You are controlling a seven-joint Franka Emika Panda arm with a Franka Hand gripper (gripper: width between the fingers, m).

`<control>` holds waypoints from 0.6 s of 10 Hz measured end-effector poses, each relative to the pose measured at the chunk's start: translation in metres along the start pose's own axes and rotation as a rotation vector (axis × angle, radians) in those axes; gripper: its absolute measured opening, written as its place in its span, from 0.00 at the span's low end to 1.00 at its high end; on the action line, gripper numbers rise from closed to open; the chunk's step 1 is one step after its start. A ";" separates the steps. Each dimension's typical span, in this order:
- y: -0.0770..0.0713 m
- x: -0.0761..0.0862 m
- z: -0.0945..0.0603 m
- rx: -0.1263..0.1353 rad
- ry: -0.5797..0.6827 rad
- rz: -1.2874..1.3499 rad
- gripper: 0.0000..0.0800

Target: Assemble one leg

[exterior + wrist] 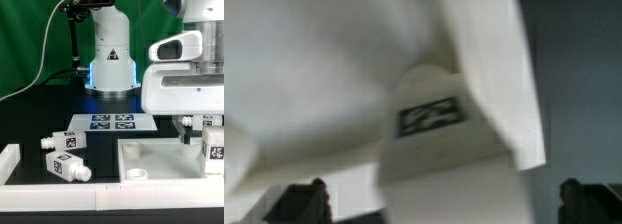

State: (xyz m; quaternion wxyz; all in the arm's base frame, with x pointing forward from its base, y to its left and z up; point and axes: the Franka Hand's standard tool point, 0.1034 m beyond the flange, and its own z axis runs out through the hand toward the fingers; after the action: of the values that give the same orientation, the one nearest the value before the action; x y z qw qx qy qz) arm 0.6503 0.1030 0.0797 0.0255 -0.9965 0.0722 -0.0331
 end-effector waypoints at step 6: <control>-0.001 -0.004 0.006 -0.004 0.015 0.063 0.36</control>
Offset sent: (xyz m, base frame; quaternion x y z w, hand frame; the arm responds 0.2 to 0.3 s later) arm 0.0000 0.0000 0.0000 0.0000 0.0000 0.0000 1.0000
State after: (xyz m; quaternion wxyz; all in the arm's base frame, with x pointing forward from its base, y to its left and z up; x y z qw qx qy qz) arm 0.6472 0.1050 0.0738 0.0238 -0.9935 0.1038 -0.0394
